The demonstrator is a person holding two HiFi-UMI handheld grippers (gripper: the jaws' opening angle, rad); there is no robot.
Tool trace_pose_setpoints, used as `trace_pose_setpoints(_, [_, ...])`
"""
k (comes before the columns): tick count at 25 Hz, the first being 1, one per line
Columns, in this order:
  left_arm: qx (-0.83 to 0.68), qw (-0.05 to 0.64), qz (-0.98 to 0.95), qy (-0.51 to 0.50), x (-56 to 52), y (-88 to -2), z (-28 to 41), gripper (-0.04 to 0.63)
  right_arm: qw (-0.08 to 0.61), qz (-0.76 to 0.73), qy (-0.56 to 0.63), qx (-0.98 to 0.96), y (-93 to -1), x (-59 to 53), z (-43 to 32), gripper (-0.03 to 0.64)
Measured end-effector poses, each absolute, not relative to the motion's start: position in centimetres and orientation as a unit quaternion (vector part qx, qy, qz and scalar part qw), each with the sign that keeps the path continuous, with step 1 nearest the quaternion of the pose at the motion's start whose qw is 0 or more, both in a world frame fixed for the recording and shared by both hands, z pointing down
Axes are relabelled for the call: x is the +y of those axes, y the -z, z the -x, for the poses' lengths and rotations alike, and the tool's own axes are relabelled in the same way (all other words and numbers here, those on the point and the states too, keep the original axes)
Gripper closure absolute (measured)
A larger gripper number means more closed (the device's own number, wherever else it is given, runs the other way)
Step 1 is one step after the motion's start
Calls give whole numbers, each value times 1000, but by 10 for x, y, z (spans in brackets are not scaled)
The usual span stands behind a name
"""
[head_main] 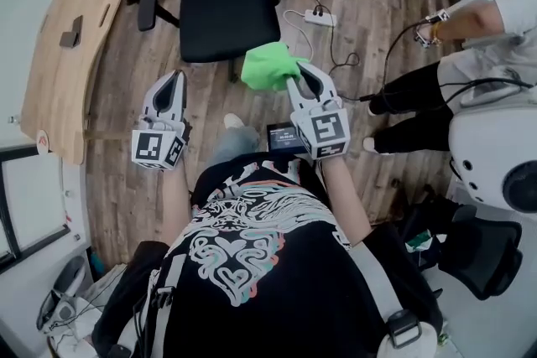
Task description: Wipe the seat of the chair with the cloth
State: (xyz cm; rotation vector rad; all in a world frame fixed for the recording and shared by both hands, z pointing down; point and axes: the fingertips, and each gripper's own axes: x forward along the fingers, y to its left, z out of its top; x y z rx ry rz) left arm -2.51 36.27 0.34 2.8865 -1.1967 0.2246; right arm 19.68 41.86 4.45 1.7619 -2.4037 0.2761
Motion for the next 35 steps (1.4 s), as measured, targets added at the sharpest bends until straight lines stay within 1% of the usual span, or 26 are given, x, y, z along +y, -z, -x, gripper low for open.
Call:
trace_pose_setpoints(4, [-370,3,-925,-80,344,-14,17,594,83,-589,-100,-798,-58,399,-201,560])
trace_pose_setpoints(8, [-369,13,-925,-92,309,-33,24,594,89,-591,-105,-795,-72,365,-195,560])
trace_pose_setpoints(14, [-369,30,-925,-90,226,-51,39,594,103,-596,-105,-789,-83,287,-180,560])
trace_pose_setpoints(20, [-365,27,-925,-103,146,-62,58,594,101,-611,-118,-776,-93,214,-171,560])
trace_pose_setpoints(25, [-377,17,-920,-108,91,-66,81,594,107,-635,-119,-756,-94,178,-173,560])
trace_pose_setpoints(27, [-388,49,-917,-82,70,-68,96,594,113,-642,-118,-749,-96,166,-172,560])
trace_pose_setpoints(30, [-401,122,-908,-5,41,-69,115,594,121,-653,-122,-738,-103,151,-172,560])
trace_pose_setpoints(31, [-408,127,-904,-7,33,-73,118,594,121,-656,-123,-735,-106,146,-171,560])
trace_pose_setpoints(35, [-410,77,-905,-85,17,-94,114,594,123,-657,-123,-733,-113,129,-163,560])
